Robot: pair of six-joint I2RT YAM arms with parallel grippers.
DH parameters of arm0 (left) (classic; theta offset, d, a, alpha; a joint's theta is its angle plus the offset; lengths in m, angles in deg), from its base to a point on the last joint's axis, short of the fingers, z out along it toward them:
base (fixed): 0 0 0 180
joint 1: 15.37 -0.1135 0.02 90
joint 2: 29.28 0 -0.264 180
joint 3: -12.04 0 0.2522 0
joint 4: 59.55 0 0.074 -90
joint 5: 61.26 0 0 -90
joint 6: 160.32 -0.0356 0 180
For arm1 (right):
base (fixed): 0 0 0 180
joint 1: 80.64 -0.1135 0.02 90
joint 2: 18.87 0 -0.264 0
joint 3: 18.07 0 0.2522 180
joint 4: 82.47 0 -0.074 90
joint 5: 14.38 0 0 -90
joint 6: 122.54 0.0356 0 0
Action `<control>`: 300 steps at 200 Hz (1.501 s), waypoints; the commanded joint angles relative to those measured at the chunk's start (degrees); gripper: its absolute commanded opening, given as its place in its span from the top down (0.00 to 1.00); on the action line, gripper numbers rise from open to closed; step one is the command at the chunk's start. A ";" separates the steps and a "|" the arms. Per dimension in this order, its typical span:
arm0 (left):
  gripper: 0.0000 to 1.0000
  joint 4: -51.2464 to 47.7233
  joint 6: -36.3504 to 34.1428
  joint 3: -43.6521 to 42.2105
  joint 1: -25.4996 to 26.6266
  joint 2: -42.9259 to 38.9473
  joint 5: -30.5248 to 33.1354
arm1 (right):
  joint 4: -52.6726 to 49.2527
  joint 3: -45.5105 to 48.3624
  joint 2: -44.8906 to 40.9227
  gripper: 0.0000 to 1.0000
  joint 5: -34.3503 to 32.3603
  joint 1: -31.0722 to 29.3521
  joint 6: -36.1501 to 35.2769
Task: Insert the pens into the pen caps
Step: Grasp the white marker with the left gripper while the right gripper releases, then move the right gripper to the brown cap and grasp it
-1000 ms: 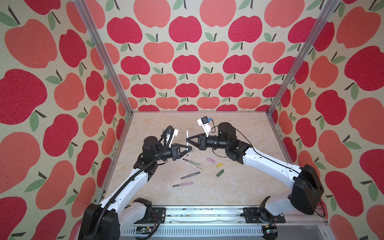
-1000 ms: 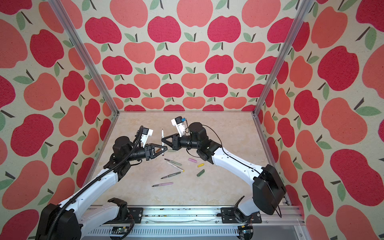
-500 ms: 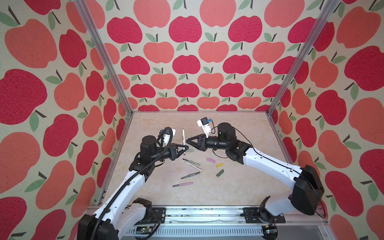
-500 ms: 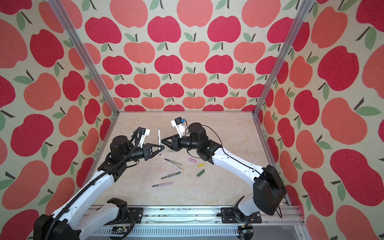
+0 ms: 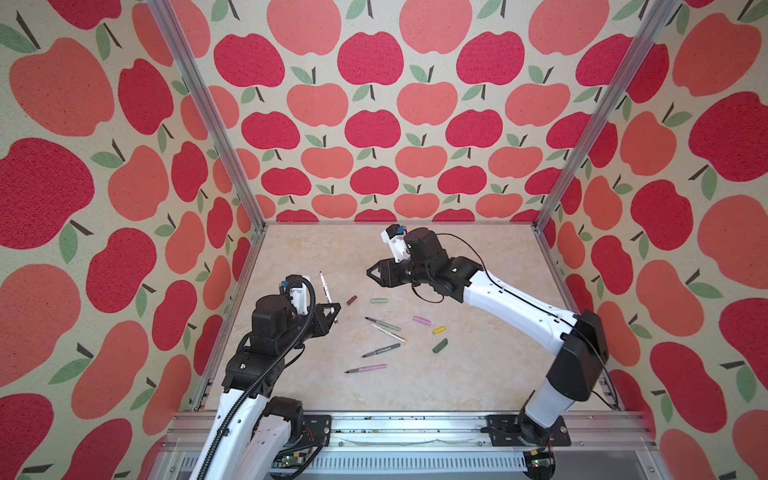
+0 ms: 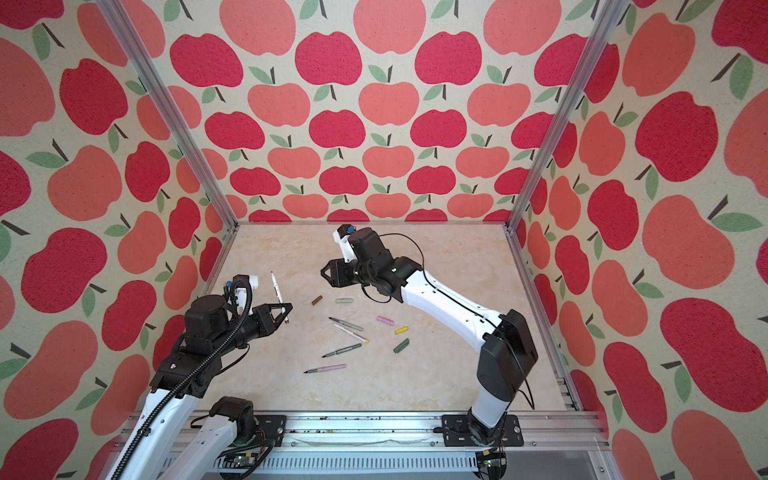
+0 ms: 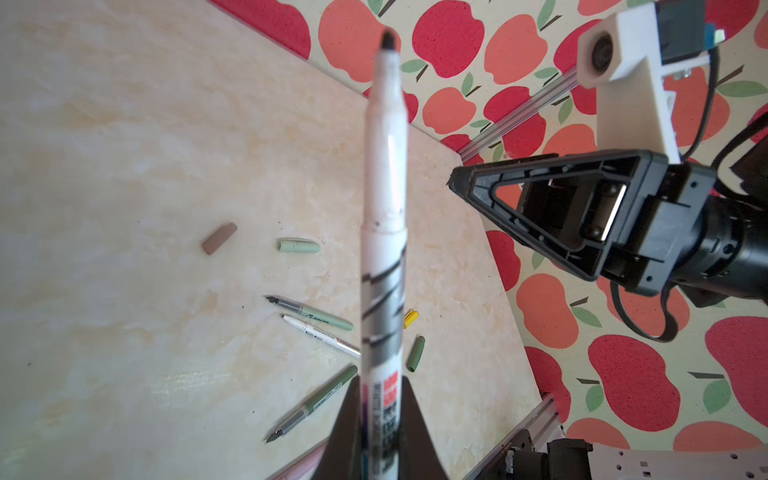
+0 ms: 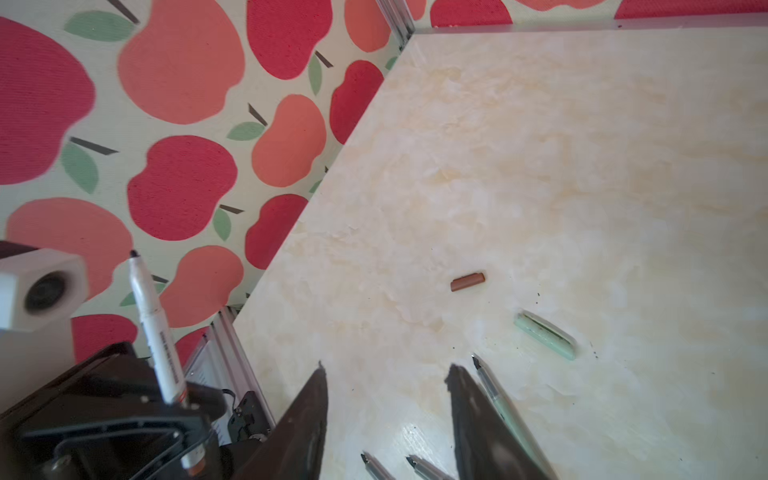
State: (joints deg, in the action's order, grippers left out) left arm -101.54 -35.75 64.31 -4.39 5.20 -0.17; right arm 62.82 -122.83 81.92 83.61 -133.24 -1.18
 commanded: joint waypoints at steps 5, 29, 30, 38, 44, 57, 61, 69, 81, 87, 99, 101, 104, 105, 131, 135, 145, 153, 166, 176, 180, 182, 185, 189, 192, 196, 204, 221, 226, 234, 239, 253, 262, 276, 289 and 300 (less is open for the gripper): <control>1.00 -4.81 8.64 -3.68 -0.26 -1.43 -1.15 | -13.81 -7.78 8.03 0.48 -8.84 -2.23 2.33; 1.00 -9.55 11.22 -4.99 -0.25 -2.75 -1.59 | -14.71 -12.45 14.89 0.48 -10.13 -2.94 5.45; 1.00 -9.73 11.36 -5.04 -0.21 -2.84 -1.59 | -14.72 -12.53 15.15 0.48 -10.20 -2.99 5.59; 1.00 -10.98 12.47 -5.52 -0.16 -3.65 -1.68 | -14.83 -13.98 17.33 0.48 -10.54 -3.19 6.25; 1.00 -11.76 13.37 -6.07 -0.15 -4.48 -1.66 | -15.20 -15.00 18.93 0.48 -10.85 -3.29 6.83; 1.00 -12.10 15.24 -7.62 0.07 -6.11 -2.62 | -15.59 -17.28 22.26 0.49 -11.00 -3.76 7.65; 1.00 -12.31 15.61 -8.04 0.12 -6.58 -2.80 | -15.89 -18.14 23.32 0.49 -11.18 -3.94 7.73; 1.00 -12.87 16.09 -8.77 0.29 -7.30 -2.93 | -16.41 -19.59 25.37 0.49 -11.50 -4.23 7.76; 1.00 -13.64 16.19 -9.63 0.44 -8.12 -2.76 | -17.25 -22.00 28.20 0.49 -11.48 -4.69 7.81; 1.00 -14.07 16.16 -10.01 0.45 -8.49 -2.65 | -17.59 -23.24 29.62 0.49 -11.19 -4.85 7.84; 1.00 -14.31 16.06 -10.66 0.53 -9.14 -2.50 | -17.95 -25.38 31.92 0.49 -10.89 -5.27 7.65; 1.00 -14.31 16.06 -10.82 0.53 -9.27 -2.52 | -17.98 -25.63 32.27 0.49 -10.89 -5.35 7.64; 1.00 -14.24 16.14 -11.04 0.62 -9.42 -2.48 | -18.11 -26.23 32.72 0.49 -10.79 -5.40 7.52; 1.00 -14.23 16.18 -11.06 0.62 -9.47 -2.47 | -18.18 -26.46 32.89 0.49 -10.80 -5.45 7.51; 1.00 -13.28 17.04 -13.28 1.75 -10.77 -2.65 | -19.29 -30.75 36.95 0.49 -9.95 -5.76 7.27; 1.00 -13.07 17.15 -13.63 2.03 -10.85 -2.56 | -19.47 -31.37 37.51 0.49 -9.78 -5.80 7.31; 1.00 -12.83 17.44 -14.14 2.54 -11.18 -2.28 | -19.98 -32.90 38.88 0.50 -9.66 -5.83 7.34; 1.00 -12.75 17.56 -14.45 3.02 -11.25 -1.97 | -20.18 -33.93 39.87 0.50 -9.74 -5.85 7.30; 1.00 -12.73 17.63 -14.76 3.73 -11.36 -1.45 | -20.81 -35.62 41.46 0.50 -10.00 -5.78 7.16; 1.00 -12.51 17.73 -14.94 4.12 -11.35 -1.33 | -21.34 -37.25 42.70 0.51 -10.18 -5.80 6.97; 1.00 -12.35 17.73 -15.02 4.21 -11.32 -1.28 | -21.61 -37.85 43.27 0.51 -10.33 -5.80 6.80; 1.00 -12.30 17.73 -15.03 4.31 -11.37 -1.25 | -21.81 -38.24 43.55 0.52 -10.42 -5.79 6.66; 1.00 -12.25 17.73 -15.11 4.36 -11.43 -1.24 | -22.09 -38.71 43.93 0.52 -10.57 -5.84 6.51; 1.00 -12.20 17.73 -15.20 4.46 -11.45 -1.25 | -22.52 -39.38 44.57 0.52 -10.74 -5.80 6.38; 1.00 -12.14 17.85 -15.27 4.52 -11.41 -1.16 | -22.81 -39.95 45.04 0.52 -10.91 -5.84 6.38; 1.00 -12.11 17.82 -15.36 4.57 -11.53 -1.18 | -23.19 -40.58 45.57 0.53 -11.05 -5.80 6.27; 1.00 -11.94 17.91 -15.47 4.70 -11.62 -1.15 | -23.79 -41.81 46.65 0.53 -11.30 -5.84 5.90; 1.00 -11.64 17.82 -15.78 4.91 -11.63 -1.15 | -25.84 -44.83 48.86 0.56 -12.62 -5.84 5.28; 1.00 -11.44 17.74 -15.87 4.88 -11.56 -1.28 | -26.73 -45.79 49.60 0.57 -13.14 -5.84 5.00; 1.00 -11.16 17.65 -15.93 4.84 -11.52 -1.41 | -28.30 -47.58 50.64 0.58 -14.16 -5.82 4.48; 1.00 -11.00 17.56 -16.00 4.90 -11.47 -1.42 | -29.15 -48.53 51.34 0.59 -14.78 -5.84 4.13; 1.00 -10.57 17.46 -15.98 4.89 -11.12 -1.55 | -31.20 -50.70 52.88 0.61 -16.49 -5.85 2.81; 1.00 -10.36 17.38 -15.97 4.90 -10.91 -1.59 | -32.09 -51.44 53.50 0.62 -17.68 -5.83 2.15; 1.00 -9.93 17.38 -16.08 4.95 -10.68 -1.89 | -32.69 -51.49 53.93 0.64 -19.23 -5.77 1.14; 1.00 -9.66 17.13 -16.00 4.92 -10.18 -1.94 | -33.19 -51.42 54.01 0.67 -20.46 -5.73 0.45; 1.00 -9.35 16.96 -15.92 4.89 -9.58 -2.12 | -33.37 -51.00 53.94 0.69 -21.22 -5.74 0.12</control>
State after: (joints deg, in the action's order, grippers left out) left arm -112.62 -18.73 48.92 0.27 -5.43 -2.12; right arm 34.93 -173.47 133.26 66.63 -139.10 1.38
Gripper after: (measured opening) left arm 0.127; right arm 0.325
